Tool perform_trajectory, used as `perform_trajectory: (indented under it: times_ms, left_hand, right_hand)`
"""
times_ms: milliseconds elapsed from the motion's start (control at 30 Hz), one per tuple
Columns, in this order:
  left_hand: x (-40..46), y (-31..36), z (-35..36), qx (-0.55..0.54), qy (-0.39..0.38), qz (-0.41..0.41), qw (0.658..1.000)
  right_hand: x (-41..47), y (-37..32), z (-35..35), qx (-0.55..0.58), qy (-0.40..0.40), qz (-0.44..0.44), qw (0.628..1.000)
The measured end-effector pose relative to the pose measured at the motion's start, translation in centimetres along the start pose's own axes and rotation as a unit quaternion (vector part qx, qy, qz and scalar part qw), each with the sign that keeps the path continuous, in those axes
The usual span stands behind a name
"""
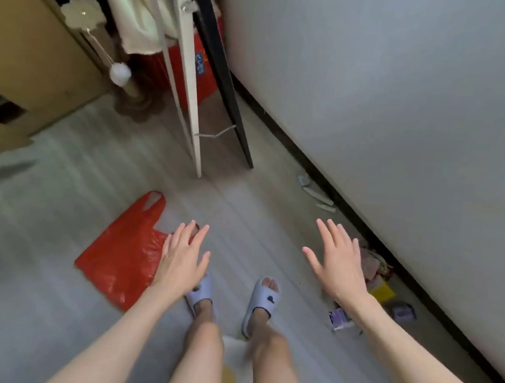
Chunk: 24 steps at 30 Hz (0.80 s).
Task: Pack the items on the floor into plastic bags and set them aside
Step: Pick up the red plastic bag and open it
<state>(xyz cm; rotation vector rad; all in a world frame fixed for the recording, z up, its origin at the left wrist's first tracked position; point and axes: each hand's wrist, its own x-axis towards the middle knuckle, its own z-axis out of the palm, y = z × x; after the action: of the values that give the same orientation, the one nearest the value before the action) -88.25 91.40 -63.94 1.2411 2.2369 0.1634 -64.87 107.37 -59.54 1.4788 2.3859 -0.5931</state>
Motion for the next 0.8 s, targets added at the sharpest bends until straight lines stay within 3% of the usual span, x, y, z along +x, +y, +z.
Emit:
perform_trajectory:
  times_ms: [200,333,400,500,600,800]
  left_hand:
    - [7.0,-11.4,14.2,0.029,-0.030,0.015,0.999]
    - [12.2,-18.7,25.1,0.078,-0.068,-0.027,0.994]
    - [14.7,-21.8,29.7,0.115,-0.096,-0.045,0.988]
    - [17.9,-25.8,35.6,0.106,-0.083,-0.072,0.988]
    - [20.2,-28.7,39.4,0.044,-0.016,-0.092,0.995]
    - [21.1,-30.3,42.4,0.089,0.027,-0.098,0.991]
  right_hand:
    - [10.1,0.0,17.9,-0.019,-0.067,-0.066,0.995]
    - [16.5,0.8,32.4,-0.070,-0.133,-0.155,0.976]
    - [19.1,1.7,38.6,-0.072,-0.166,-0.157,0.971]
    - [22.3,3.6,46.1,-0.088,-0.139,-0.154,0.974]
    - [25.2,5.4,51.5,-0.102,-0.131,-0.139,0.976]
    - [26.9,6.2,55.3,-0.121,-0.117,-0.147,0.975]
